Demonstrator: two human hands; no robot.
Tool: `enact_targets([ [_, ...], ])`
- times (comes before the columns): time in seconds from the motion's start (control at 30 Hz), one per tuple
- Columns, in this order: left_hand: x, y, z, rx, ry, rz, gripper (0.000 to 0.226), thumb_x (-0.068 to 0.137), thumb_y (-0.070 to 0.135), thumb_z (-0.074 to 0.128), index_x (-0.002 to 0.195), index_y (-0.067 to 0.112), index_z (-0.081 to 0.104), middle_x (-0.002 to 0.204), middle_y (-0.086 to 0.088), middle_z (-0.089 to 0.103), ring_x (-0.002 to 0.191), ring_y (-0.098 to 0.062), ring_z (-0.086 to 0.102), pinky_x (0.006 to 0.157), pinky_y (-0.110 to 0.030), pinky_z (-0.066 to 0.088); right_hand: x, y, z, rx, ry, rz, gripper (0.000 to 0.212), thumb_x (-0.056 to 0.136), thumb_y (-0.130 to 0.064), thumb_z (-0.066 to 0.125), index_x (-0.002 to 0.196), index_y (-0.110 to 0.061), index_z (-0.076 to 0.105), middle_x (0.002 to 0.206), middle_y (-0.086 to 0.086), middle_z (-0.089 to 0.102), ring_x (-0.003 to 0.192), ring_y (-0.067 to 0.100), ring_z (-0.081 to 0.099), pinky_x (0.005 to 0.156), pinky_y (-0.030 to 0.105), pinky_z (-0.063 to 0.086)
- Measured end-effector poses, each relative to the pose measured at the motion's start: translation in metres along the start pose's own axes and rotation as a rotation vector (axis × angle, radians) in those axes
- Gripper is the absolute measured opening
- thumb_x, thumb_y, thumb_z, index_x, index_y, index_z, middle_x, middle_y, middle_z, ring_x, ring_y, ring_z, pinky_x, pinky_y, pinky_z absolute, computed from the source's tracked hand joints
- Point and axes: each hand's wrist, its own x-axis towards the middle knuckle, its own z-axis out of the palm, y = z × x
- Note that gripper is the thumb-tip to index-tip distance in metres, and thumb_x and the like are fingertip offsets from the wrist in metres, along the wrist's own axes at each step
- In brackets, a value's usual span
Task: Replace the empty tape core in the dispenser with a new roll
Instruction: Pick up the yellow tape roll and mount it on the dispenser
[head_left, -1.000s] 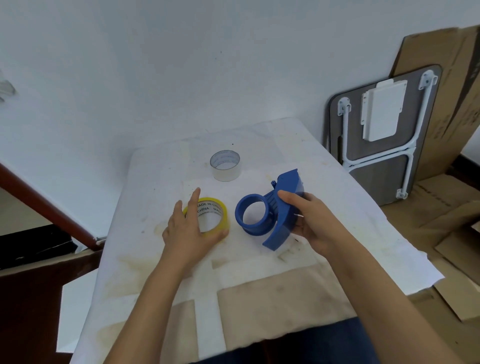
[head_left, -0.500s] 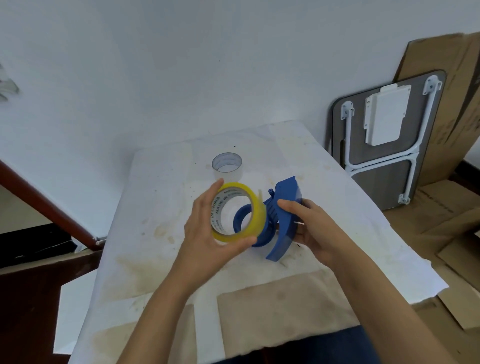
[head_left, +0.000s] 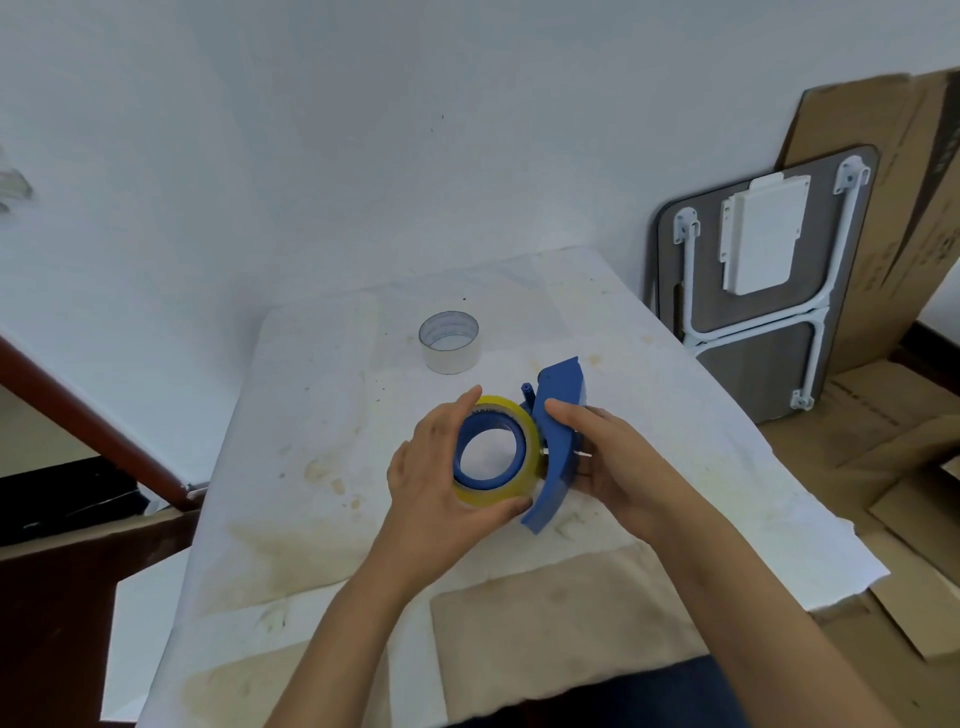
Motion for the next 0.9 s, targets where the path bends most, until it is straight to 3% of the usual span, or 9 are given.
enact_targets([
  [0.2, 0.000, -0.010, 0.010, -0.024, 0.065, -0.031, 0.099, 0.066, 0.048, 0.081, 0.145, 0.051, 0.020, 0.137, 0.030, 0.036, 0.133, 0.001, 0.039, 0.113, -0.041, 0.034, 0.001, 0.000, 0.001, 0.027, -0.030, -0.008, 0.051, 0.084, -0.038, 0.070, 0.126, -0.012, 0.058, 0.105, 0.005, 0.070, 0.088, 0.021, 0.068, 0.076, 0.031, 0.057],
  [0.3, -0.001, -0.008, 0.009, -0.039, -0.035, -0.078, 0.098, 0.071, 0.051, 0.078, 0.143, 0.058, 0.013, 0.135, 0.024, 0.033, 0.132, 0.001, 0.037, 0.109, -0.030, 0.032, 0.000, 0.001, -0.001, 0.018, -0.036, -0.011, 0.050, 0.084, -0.037, 0.069, 0.125, -0.011, 0.059, 0.105, 0.005, 0.069, 0.088, 0.021, 0.067, 0.077, 0.031, 0.056],
  [0.43, 0.006, -0.005, -0.009, -0.248, -0.126, -0.241, 0.073, 0.078, 0.063, 0.059, 0.143, 0.056, 0.026, 0.133, 0.017, 0.044, 0.124, -0.003, 0.050, 0.093, -0.019, 0.040, -0.002, 0.002, -0.009, 0.011, -0.094, -0.011, 0.047, 0.084, -0.033, 0.069, 0.126, -0.012, 0.061, 0.100, 0.001, 0.070, 0.083, 0.019, 0.066, 0.077, 0.031, 0.053],
  [0.53, 0.011, -0.008, -0.024, -0.435, -0.163, -0.390, 0.063, 0.078, 0.064, 0.053, 0.138, 0.047, 0.044, 0.131, 0.011, 0.058, 0.116, -0.006, 0.061, 0.094, -0.027, 0.048, -0.004, 0.000, -0.014, 0.009, -0.183, -0.027, 0.047, 0.083, -0.029, 0.070, 0.127, -0.014, 0.061, 0.101, 0.001, 0.070, 0.085, 0.020, 0.065, 0.082, 0.035, 0.056],
  [0.67, 0.012, -0.008, -0.033, -0.624, -0.295, -0.553, 0.047, 0.094, 0.052, 0.048, 0.123, 0.020, 0.067, 0.113, -0.003, 0.076, 0.103, -0.021, 0.073, 0.097, -0.042, 0.054, -0.006, -0.003, -0.016, 0.035, -0.327, -0.038, 0.050, 0.081, -0.027, 0.064, 0.129, -0.017, 0.060, 0.108, 0.005, 0.070, 0.092, 0.024, 0.066, 0.080, 0.035, 0.057],
  [0.8, 0.011, -0.006, -0.034, -0.799, -0.360, -0.663, 0.062, 0.085, 0.056, 0.050, 0.109, 0.004, 0.072, 0.098, -0.016, 0.076, 0.088, -0.029, 0.073, 0.089, -0.045, 0.056, -0.009, -0.005, -0.016, 0.151, -0.397, -0.002, 0.037, 0.083, -0.023, 0.059, 0.119, -0.018, 0.065, 0.099, 0.004, 0.072, 0.084, 0.019, 0.069, 0.073, 0.032, 0.059],
  [0.9, 0.008, -0.003, -0.031, -0.972, -0.358, -0.680, 0.051, 0.087, 0.048, 0.055, 0.094, 0.001, 0.073, 0.081, -0.014, 0.069, 0.071, -0.024, 0.065, 0.099, -0.051, 0.049, -0.009, -0.001, -0.016, 0.233, -0.438, 0.011, 0.031, 0.083, -0.023, 0.063, 0.112, -0.019, 0.073, 0.102, 0.007, 0.072, 0.088, 0.023, 0.069, 0.080, 0.037, 0.059],
])
